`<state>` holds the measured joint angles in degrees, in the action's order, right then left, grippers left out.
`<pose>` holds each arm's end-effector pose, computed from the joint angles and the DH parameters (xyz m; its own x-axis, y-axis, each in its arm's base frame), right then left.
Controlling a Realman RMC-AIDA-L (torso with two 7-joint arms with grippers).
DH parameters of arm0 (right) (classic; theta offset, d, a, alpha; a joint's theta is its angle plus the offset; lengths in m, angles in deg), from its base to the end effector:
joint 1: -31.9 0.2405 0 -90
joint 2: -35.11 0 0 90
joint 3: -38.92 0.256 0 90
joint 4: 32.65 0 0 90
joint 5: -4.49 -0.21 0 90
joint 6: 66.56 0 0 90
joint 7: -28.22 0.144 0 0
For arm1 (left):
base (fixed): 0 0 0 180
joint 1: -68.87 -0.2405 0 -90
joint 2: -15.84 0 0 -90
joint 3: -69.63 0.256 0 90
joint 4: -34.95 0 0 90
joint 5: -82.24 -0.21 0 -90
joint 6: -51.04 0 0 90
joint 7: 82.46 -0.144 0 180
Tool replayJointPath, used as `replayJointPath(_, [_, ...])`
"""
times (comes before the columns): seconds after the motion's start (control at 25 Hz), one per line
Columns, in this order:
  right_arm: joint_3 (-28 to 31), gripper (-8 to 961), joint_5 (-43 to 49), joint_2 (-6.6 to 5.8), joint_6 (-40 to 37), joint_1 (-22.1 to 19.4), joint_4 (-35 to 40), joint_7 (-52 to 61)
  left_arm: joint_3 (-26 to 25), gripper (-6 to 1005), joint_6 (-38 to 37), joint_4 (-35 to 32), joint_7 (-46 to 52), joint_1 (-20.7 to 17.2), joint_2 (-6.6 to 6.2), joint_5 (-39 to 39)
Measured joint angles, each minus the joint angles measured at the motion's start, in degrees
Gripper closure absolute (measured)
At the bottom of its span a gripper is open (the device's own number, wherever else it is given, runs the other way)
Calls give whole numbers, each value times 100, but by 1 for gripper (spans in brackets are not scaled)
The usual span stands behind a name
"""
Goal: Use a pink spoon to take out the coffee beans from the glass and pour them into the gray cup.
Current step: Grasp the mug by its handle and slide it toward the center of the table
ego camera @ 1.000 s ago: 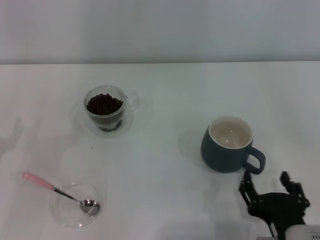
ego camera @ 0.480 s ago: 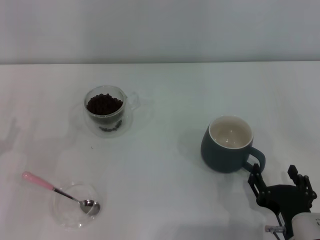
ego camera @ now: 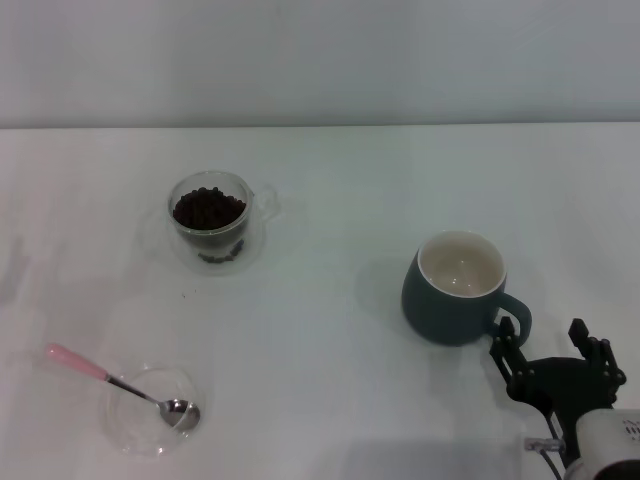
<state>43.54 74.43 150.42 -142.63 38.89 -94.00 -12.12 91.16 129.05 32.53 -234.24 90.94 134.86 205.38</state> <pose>0.2783 0.1815 -0.1003 0.6140 -0.2893 -0.7344 -0.7439 0.0990 -0.6610 -0.3628 0.3000 0.0346 0.5320 -0.1395 0.8352 0.8383 -0.0522 -0.5427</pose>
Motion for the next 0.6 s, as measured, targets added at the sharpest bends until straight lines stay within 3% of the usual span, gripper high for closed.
replayJointPath(0.2, [226,134,24,0,385,69,135,0,1,123,8,-10,0,-16,-10,0])
replayJointPath(0.6, [478,137,47,1,414,182,356,0,1,122,154,-27,0,-89,-11,128])
